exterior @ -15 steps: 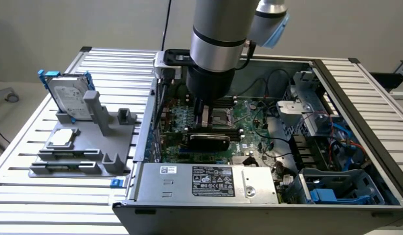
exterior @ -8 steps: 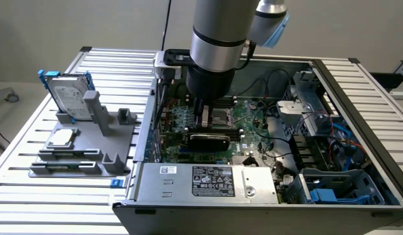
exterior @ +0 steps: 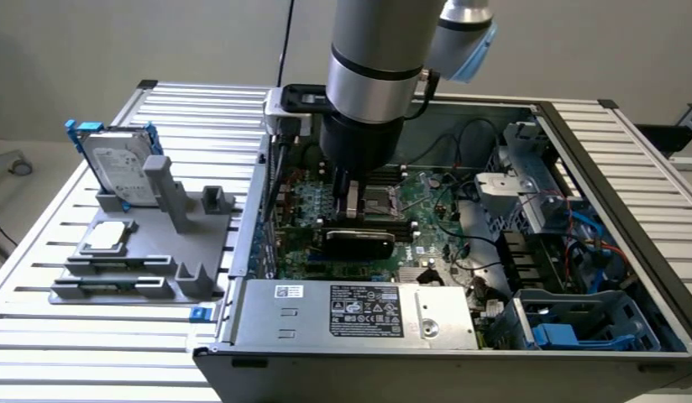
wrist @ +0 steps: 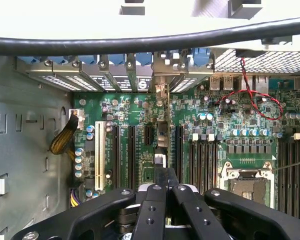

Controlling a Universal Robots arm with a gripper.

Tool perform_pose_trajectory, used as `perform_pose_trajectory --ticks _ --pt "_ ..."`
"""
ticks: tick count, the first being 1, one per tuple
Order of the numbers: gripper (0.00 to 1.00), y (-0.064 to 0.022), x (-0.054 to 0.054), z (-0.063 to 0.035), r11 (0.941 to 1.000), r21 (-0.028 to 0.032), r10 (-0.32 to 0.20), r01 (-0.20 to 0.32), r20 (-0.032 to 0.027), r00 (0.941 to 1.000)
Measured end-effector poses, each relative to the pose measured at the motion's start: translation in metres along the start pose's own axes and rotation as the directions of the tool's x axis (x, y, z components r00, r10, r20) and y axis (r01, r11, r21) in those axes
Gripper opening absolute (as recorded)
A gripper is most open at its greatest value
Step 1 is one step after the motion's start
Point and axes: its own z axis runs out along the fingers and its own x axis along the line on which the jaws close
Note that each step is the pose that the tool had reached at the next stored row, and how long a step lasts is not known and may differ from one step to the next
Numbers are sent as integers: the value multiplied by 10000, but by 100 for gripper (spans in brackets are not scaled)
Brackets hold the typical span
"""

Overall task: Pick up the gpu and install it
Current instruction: 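Press down on the gpu until it lock into place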

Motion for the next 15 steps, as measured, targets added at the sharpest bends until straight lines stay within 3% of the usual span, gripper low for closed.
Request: perform_pose_trajectory --ticks 10,15 --pt "11 80 -101 111 9999 30 -161 161 -16 9999" --pt "11 82 -103 150 9992 13 -411 411 -90 9991"
